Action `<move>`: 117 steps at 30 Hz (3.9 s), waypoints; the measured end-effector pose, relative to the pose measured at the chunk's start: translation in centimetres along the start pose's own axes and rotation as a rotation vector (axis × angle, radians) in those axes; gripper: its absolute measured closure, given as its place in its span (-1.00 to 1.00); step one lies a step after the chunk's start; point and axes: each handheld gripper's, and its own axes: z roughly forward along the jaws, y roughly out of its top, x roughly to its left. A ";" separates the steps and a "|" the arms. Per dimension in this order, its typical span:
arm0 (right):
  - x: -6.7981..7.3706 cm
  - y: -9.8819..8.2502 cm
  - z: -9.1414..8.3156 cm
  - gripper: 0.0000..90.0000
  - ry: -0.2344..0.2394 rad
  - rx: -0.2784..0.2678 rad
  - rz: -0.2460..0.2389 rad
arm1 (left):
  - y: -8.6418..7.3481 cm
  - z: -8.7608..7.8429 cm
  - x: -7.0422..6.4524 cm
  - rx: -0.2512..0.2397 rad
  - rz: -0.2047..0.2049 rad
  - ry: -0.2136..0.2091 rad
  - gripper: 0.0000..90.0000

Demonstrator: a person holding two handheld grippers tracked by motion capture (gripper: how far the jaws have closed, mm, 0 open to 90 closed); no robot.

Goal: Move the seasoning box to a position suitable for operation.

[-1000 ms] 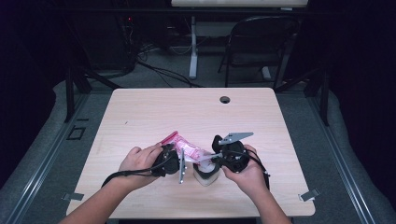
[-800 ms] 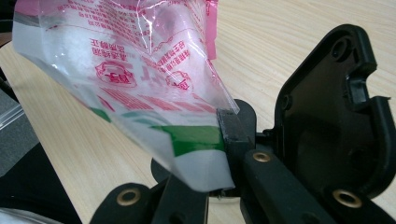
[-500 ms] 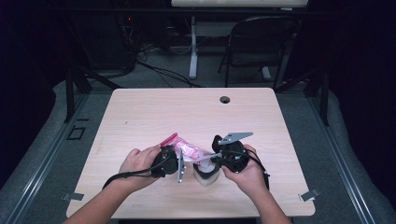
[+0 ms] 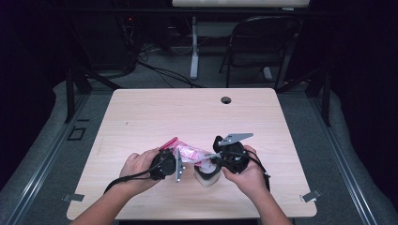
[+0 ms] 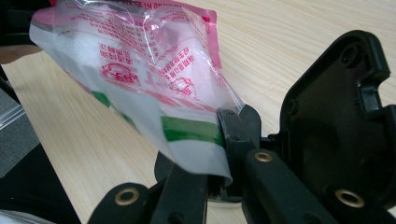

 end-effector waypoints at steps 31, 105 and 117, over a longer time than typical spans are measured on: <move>0.4 0.2 -0.3 1.00 0.023 -0.051 -0.015 | -2.5 1.5 -1.4 -0.073 -0.269 -0.137 0.94; 2.8 2.4 -0.5 0.23 0.067 -0.135 -0.060 | -8.8 4.0 -1.6 -0.243 -0.791 -0.331 0.92; 2.2 2.2 -1.3 0.19 0.058 -0.159 -0.039 | -11.2 2.8 0.4 -0.265 -0.887 -0.276 0.93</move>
